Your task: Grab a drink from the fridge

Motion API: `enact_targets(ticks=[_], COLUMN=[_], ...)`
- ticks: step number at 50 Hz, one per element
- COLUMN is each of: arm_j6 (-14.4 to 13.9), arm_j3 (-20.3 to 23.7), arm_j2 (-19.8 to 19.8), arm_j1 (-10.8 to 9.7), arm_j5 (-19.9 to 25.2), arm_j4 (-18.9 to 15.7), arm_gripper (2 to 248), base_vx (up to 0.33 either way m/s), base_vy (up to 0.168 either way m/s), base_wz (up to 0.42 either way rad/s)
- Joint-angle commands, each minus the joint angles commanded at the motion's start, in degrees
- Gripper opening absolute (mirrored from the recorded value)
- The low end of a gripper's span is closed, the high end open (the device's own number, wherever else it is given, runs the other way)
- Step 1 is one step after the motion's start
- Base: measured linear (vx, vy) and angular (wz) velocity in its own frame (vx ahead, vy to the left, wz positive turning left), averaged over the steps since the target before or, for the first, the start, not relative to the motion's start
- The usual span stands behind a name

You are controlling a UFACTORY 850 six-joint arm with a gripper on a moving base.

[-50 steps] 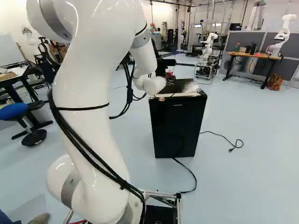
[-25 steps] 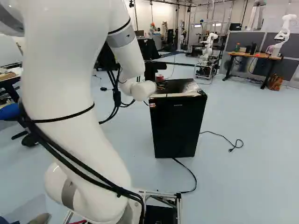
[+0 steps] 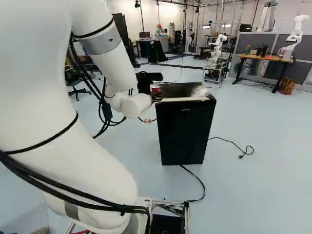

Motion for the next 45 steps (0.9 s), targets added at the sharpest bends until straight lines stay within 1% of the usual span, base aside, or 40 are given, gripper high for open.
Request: enact_targets(ticks=[22, 45], arm_j6=[0.0, 0.0], arm_j3=[8.91, 14.81], arm_j2=[6.95, 11.56], arm_j1=[2.82, 4.7], arm_j5=[0.19, 0.31], arm_j4=[0.15, 0.25], arm_gripper=[98, 98], base_vx=[0.0, 0.0], base_vy=[0.0, 0.0], base_wz=[0.0, 0.0])
